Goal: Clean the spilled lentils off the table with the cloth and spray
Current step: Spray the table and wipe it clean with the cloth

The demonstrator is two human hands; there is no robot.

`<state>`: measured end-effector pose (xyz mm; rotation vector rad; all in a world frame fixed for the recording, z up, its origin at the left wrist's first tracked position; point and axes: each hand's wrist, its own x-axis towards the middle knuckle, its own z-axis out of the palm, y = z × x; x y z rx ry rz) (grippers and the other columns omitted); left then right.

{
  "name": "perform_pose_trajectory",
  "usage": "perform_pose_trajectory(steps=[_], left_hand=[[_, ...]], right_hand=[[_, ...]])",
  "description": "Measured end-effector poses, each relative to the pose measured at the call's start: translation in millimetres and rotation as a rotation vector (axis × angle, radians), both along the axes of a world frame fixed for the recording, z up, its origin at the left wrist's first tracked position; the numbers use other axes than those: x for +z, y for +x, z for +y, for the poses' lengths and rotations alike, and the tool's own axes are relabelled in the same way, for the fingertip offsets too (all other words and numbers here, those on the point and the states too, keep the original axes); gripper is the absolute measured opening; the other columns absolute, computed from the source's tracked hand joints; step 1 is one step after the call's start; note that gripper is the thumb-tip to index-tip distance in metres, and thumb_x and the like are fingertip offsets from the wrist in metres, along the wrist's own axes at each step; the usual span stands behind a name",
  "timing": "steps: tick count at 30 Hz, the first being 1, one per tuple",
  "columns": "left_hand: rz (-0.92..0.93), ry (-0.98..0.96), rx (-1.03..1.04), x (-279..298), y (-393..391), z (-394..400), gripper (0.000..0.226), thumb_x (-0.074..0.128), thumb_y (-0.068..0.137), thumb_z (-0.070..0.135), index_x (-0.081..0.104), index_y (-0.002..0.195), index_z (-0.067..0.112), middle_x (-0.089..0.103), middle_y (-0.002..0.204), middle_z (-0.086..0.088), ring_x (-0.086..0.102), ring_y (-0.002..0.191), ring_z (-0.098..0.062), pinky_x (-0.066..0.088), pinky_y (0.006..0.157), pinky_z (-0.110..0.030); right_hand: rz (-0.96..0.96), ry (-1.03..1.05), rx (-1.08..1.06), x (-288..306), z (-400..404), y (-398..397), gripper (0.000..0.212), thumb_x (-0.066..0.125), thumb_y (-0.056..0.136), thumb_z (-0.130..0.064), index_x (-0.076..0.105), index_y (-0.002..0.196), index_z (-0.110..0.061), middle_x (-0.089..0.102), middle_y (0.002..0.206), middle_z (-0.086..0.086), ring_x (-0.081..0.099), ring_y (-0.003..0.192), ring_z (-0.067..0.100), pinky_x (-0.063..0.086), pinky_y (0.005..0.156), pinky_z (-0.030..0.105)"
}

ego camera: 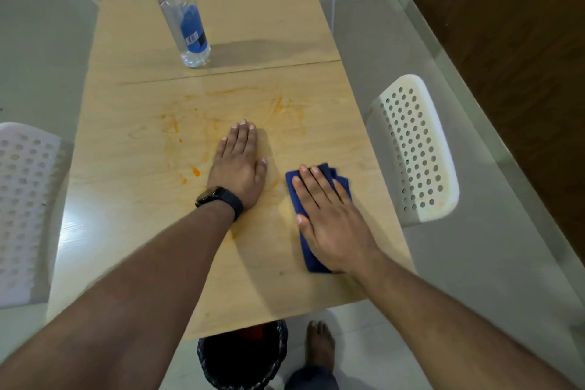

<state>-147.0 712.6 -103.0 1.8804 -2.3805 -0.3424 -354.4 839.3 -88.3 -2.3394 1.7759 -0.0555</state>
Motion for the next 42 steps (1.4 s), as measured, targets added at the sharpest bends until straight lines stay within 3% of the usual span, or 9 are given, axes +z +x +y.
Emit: perform_pose_trajectory(steps=[7, 12, 19, 27, 31, 34, 37, 42], left_hand=[[-0.005, -0.005, 0.049, -4.0, 31.2, -71.4, 0.072, 0.022, 0.109, 0.050, -0.001, 0.167, 0.015, -0.007, 0.174, -0.004, -0.007, 0.161, -0.018, -0.003, 0.130, -0.039], [-0.055, -0.049, 0.050, -8.5, 36.9, -74.0, 0.075, 0.011, 0.104, 0.055, 0.004, 0.167, 0.016, -0.003, 0.175, -0.004, -0.005, 0.161, -0.017, 0.000, 0.131, -0.040], [-0.043, -0.046, 0.074, -4.0, 33.1, -76.4, 0.075, 0.012, 0.105, 0.055, 0.003, 0.167, 0.015, -0.003, 0.174, -0.003, -0.007, 0.160, -0.015, -0.001, 0.131, -0.039], [-0.037, -0.066, 0.075, -7.8, 35.2, -75.7, 0.071, 0.016, 0.107, 0.053, 0.003, 0.167, 0.016, -0.004, 0.174, -0.002, -0.011, 0.160, -0.014, 0.001, 0.131, -0.041], [-0.030, -0.074, 0.072, -8.8, 36.6, -76.0, 0.071, 0.017, 0.107, 0.052, 0.004, 0.167, 0.016, -0.003, 0.174, -0.002, -0.010, 0.160, -0.013, 0.002, 0.131, -0.040], [-0.015, -0.063, 0.076, -6.5, 36.1, -74.8, 0.070, 0.018, 0.107, 0.051, 0.006, 0.167, 0.016, -0.001, 0.175, -0.002, -0.008, 0.160, -0.013, 0.004, 0.131, -0.041], [-0.005, -0.054, 0.085, -2.2, 34.0, -74.2, 0.069, 0.017, 0.107, 0.050, 0.006, 0.167, 0.016, 0.000, 0.175, -0.001, -0.008, 0.160, -0.013, 0.003, 0.131, -0.040], [-0.019, -0.057, 0.100, -4.0, 32.4, -74.2, 0.069, 0.015, 0.107, 0.048, 0.004, 0.167, 0.017, -0.003, 0.174, 0.000, -0.011, 0.160, -0.012, 0.002, 0.131, -0.040]], right_hand=[[0.049, -0.064, -0.182, -10.3, -118.9, -17.5, 0.067, 0.022, 0.110, -0.045, 0.008, 0.168, -0.017, 0.000, 0.176, 0.002, -0.002, 0.162, 0.019, 0.013, 0.130, 0.048], [0.046, -0.063, -0.198, -7.2, -200.4, 10.4, 0.067, 0.021, 0.109, -0.045, 0.006, 0.168, -0.015, -0.001, 0.176, 0.003, -0.002, 0.162, 0.023, 0.012, 0.130, 0.049], [0.044, -0.008, 0.127, 2.5, -155.3, -8.0, 0.066, 0.023, 0.111, -0.043, -0.001, 0.168, -0.020, -0.012, 0.175, -0.005, -0.015, 0.160, 0.012, 0.009, 0.131, 0.044], [0.070, -0.043, -0.177, -0.8, -264.5, 4.9, 0.070, 0.018, 0.107, -0.047, 0.009, 0.168, -0.013, 0.002, 0.176, 0.006, 0.000, 0.162, 0.024, 0.013, 0.130, 0.050], [0.039, -0.049, -0.092, -1.5, -276.4, 49.7, 0.070, 0.021, 0.107, -0.047, 0.007, 0.168, -0.014, 0.001, 0.176, 0.006, -0.001, 0.162, 0.024, 0.009, 0.130, 0.050], [0.025, -0.051, 0.056, 1.4, -232.9, 53.7, 0.070, 0.025, 0.107, -0.045, 0.008, 0.168, -0.016, 0.001, 0.176, 0.004, -0.002, 0.162, 0.021, 0.013, 0.129, 0.049], [0.023, -0.018, 0.203, 5.7, -182.8, 21.2, 0.068, 0.026, 0.110, -0.043, 0.003, 0.168, -0.018, -0.007, 0.176, 0.000, -0.012, 0.161, 0.016, 0.008, 0.131, 0.045], [0.054, -0.035, 0.038, 1.5, -215.3, -21.7, 0.067, 0.021, 0.108, -0.045, 0.008, 0.168, -0.018, -0.002, 0.176, 0.001, -0.004, 0.162, 0.017, 0.012, 0.130, 0.047]])
